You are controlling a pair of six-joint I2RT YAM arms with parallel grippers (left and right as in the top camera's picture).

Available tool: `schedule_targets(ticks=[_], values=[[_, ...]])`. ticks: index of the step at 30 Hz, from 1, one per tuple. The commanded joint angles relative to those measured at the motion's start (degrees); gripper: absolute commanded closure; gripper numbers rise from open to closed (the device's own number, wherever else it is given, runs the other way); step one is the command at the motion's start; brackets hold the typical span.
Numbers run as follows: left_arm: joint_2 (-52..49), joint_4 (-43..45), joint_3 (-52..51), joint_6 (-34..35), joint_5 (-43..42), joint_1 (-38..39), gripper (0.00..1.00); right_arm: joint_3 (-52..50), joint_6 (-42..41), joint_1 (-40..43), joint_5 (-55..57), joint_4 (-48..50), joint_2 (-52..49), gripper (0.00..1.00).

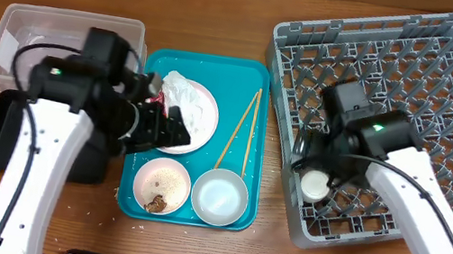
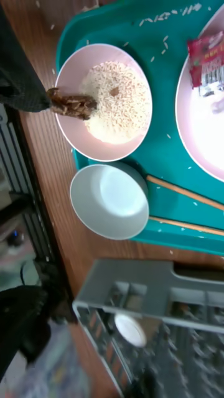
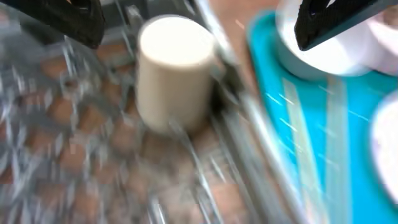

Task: Sort waste into correct bins and load items into the dishwasher
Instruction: 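Lower the white cup into the dish rack and open the right gripper, then grasp the pink bowl of rice with the left gripper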

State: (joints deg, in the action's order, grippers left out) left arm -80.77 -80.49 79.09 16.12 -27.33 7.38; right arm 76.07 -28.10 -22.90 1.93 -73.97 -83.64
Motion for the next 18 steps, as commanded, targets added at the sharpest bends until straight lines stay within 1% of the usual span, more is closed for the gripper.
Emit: schedule_targets(ticks=[1, 3, 4, 7, 9, 12, 15, 16, 18], values=[[0.59, 1.31, -1.53, 7.89, 14.97, 9.03, 0.1, 8.28, -0.24, 0.15, 1.84, 3.54, 6.4, 0.0], [0.57, 2.54, -4.52, 14.27, 21.92, 14.43, 0.1, 10.56, -0.24, 0.15, 1.84, 5.99, 8.31, 0.0], [0.57, 3.1, -6.14, 17.18, 23.91, 16.35, 0.11, 11.06, -0.24, 0.15, 1.84, 6.91, 9.03, 0.0], [0.55, 6.27, -12.31, 25.29, 27.06, 21.44, 0.16, 11.23, -0.22, 0.15, 1.84, 8.96, 11.02, 0.0], [0.55, 10.12, -16.74, 28.96, 27.96, 23.8, 0.21, 11.23, -0.24, 0.15, 1.84, 8.98, 11.15, 0.0], [0.5, 18.95, -23.58, 29.88, 28.28, 25.81, 0.28, 11.13, -0.24, 0.15, 1.79, 8.66, 10.84, 0.0], [0.44, 24.52, -28.22, 35.1, 30.91, 25.46, 0.39, 10.84, -0.24, 0.15, 1.79, 8.46, 10.54, 0.0], [0.42, 25.62, -28.96, 36.65, 31.85, 25.11, 0.4, 10.78, -0.24, 0.15, 1.79, 8.28, 10.4, 0.0], [0.42, 27.17, -29.2, 37.27, 32.46, 24.61, 0.41, 10.58, -0.24, 0.13, 1.77, 7.82, 10.16, 0.0]])
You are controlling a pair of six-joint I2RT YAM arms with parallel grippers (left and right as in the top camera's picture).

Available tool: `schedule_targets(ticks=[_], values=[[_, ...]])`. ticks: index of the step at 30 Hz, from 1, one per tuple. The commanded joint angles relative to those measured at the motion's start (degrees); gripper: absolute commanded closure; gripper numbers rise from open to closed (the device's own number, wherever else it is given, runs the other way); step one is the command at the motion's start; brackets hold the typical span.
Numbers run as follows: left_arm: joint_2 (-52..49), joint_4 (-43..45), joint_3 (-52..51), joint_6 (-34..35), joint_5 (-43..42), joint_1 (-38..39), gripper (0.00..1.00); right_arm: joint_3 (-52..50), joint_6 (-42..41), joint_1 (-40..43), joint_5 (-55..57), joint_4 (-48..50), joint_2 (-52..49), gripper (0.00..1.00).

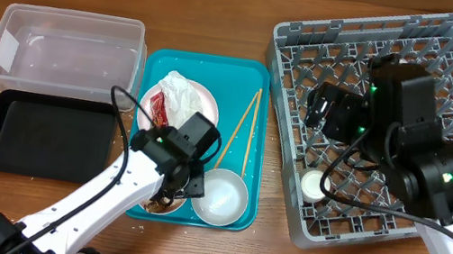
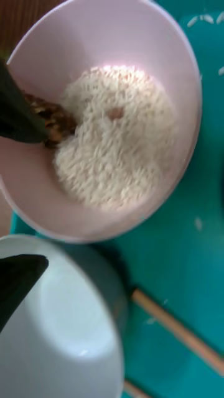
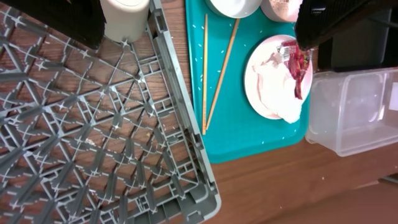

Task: Sort waste into correct bins and load items into the dishwasher
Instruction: 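Grasp the pink bowl of rice with the left gripper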

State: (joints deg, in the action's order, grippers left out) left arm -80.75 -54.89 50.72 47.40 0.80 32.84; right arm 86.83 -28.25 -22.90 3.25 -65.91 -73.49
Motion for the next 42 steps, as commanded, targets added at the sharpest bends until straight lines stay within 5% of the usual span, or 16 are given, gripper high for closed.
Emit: schedule_targets(ticks=[1, 13, 19, 24, 32, 42], values=[[0.42, 2.58, -0.83, 5.99, 4.26, -1.09, 0.41, -0.26, -0.09, 0.13, 0.46, -0.52, -0.11, 0.0], [-3.67, 10.23, -2.34, 5.95, 5.9, -1.11, 0.46, -0.35, -0.09, 0.15, -0.81, -1.95, -1.22, 0.0], [-6.23, 11.21, -1.73, 3.54, 3.41, -2.27, 0.62, -0.35, -0.09, 0.13, -0.81, -2.34, -1.33, 0.0], [-6.23, 10.12, -1.7, 2.03, 1.46, -5.14, 0.96, -0.35, -0.07, 0.13, -0.81, -2.84, -1.33, 0.0], [-5.49, 7.63, 1.4, -5.68, -9.84, -8.87, 0.96, -0.35, -0.09, 0.15, -0.79, -3.15, -1.33, 0.0], [1.92, -6.93, 16.26, -17.03, -11.08, -14.23, 0.96, -0.35, -0.09, 0.15, -0.79, -2.73, -1.33, 0.0]])
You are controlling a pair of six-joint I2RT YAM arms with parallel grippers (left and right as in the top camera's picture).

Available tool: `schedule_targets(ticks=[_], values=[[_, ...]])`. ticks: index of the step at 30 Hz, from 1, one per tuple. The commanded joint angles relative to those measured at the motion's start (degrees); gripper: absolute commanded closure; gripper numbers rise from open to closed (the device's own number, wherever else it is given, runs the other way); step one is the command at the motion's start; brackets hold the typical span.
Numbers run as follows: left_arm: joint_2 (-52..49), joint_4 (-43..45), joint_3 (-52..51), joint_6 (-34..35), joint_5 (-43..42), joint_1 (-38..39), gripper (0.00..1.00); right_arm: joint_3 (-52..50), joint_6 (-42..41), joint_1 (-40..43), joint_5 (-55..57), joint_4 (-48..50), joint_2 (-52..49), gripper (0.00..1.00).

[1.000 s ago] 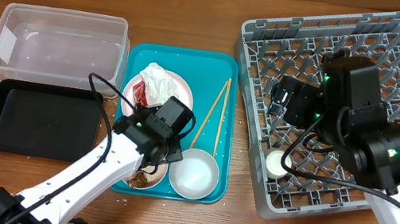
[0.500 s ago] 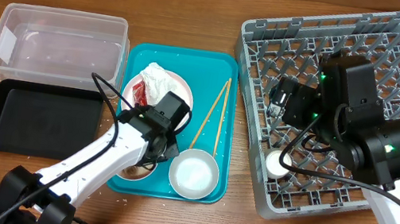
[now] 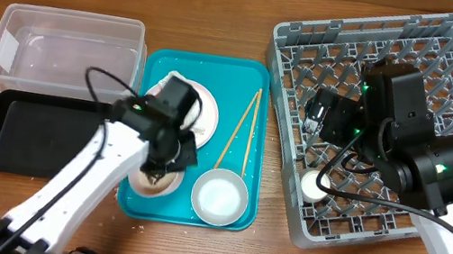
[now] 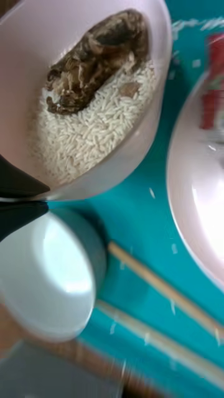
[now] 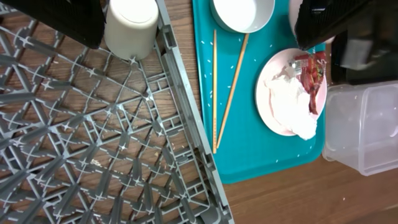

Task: Sort waste into correct bins and load items into the dishwasher
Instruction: 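Grasp the pink bowl of rice with the left gripper, then tip the pink bowl over the black tray to empty the rice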

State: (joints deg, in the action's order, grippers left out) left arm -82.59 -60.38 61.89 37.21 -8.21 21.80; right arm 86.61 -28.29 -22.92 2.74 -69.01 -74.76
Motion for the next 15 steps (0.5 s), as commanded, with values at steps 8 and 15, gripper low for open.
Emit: schedule_targets(ticks=[8, 15], values=[[4.42, -3.58, 7.61, -21.22, -22.77, -25.05, 0.96, -0.13, -0.04, 0.17, -0.28, 0.37, -0.07, 0.0], [-3.93, -6.99, 7.61, -38.03, -46.82, -47.84, 0.96, -0.13, -0.04, 0.15, -0.31, 0.35, -0.07, 0.0]])
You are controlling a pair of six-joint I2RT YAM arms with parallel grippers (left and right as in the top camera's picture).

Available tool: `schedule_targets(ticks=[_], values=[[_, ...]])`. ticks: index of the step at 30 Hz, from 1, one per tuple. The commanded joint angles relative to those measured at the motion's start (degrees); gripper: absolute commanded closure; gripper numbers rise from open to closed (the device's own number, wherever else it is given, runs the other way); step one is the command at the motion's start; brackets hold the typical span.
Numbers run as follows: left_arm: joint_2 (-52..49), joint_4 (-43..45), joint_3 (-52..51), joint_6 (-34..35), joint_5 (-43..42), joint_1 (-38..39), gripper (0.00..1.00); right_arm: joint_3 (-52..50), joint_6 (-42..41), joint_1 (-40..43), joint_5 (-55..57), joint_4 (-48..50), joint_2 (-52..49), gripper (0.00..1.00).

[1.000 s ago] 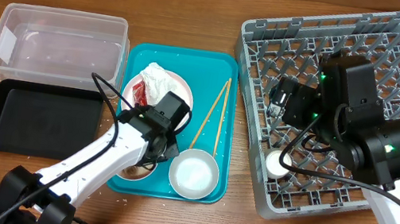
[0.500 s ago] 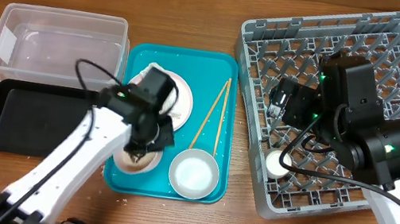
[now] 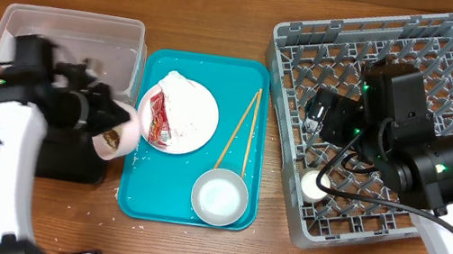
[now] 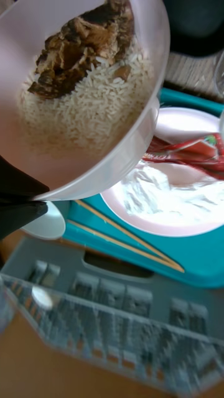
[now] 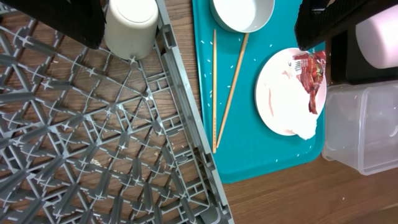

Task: Sort waste into correct bins and load items into the dishwasher
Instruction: 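Tip the pink bowl over the black tray to empty the rice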

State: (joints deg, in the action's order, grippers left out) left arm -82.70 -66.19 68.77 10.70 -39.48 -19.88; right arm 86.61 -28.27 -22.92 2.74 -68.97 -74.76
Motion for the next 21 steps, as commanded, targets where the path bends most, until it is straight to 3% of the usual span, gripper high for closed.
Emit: schedule_targets(ticks=[1, 10, 19, 21], values=[[-5.7, -1.7, 0.72, -13.53, -17.53, -8.24, 0.96, -0.13, -0.07, 0.15, -0.31, 0.33, -0.07, 0.0], [-25.7, -16.11, 0.72, -33.81, -36.46, -20.81, 0.96, -0.13, -0.07, 0.17, -0.35, -0.37, -0.07, 0.0], [-28.52, -20.59, 0.74, -36.54, -37.75, -31.19, 0.96, -0.13, -0.09, 0.15, -0.35, 0.31, -0.07, 0.0], [-28.52, -21.35, 0.74, -39.95, -40.0, -31.93, 0.96, -0.13, -0.09, 0.15, -0.37, 0.37, -0.07, 0.0]])
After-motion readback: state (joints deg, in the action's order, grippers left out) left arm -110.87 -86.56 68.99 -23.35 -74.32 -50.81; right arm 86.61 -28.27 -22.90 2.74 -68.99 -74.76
